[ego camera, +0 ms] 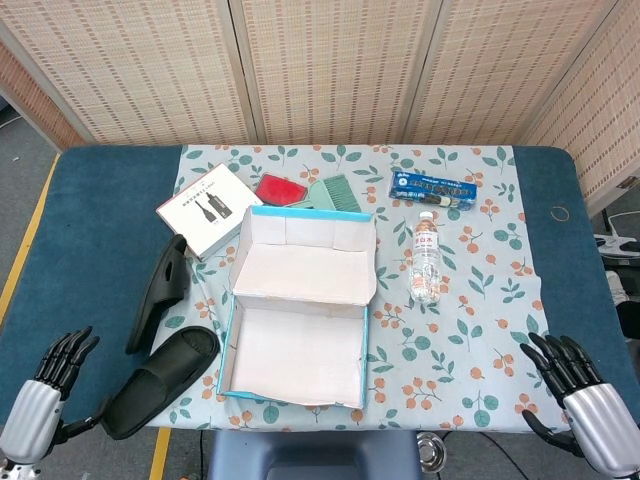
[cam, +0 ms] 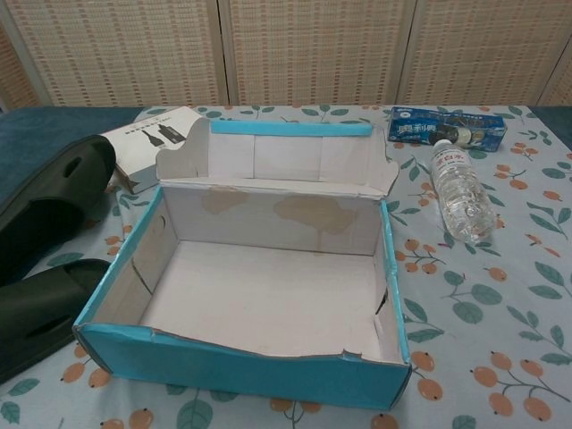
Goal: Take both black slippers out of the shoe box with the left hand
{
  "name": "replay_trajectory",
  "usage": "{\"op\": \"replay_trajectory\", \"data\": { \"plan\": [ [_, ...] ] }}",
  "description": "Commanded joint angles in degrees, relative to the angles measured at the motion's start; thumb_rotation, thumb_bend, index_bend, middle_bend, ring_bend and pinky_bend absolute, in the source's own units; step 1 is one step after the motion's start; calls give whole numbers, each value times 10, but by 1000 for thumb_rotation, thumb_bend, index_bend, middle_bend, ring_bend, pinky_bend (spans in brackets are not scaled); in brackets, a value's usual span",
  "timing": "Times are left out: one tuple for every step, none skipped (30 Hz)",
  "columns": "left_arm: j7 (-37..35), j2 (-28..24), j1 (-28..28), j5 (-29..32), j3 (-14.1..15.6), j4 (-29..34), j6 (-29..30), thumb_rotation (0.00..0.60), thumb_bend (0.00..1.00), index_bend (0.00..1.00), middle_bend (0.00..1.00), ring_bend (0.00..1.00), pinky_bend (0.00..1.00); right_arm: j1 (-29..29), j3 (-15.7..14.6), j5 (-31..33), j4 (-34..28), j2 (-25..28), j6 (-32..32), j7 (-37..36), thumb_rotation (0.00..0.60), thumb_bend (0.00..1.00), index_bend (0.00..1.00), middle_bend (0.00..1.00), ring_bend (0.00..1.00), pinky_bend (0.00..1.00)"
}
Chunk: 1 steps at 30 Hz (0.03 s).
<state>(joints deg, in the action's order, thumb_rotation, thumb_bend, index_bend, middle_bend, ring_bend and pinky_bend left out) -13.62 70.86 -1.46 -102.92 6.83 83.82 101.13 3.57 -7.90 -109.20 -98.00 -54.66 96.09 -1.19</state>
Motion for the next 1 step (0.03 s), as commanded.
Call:
{"op": "replay_trajectory", "data": {
  "plan": [
    [71,-43,-8,37,-5,50,-50,600,383,0,0,0,63,4,5,8,-4,-6,0,15,570,184,0,0,0,0]
  ]
}}
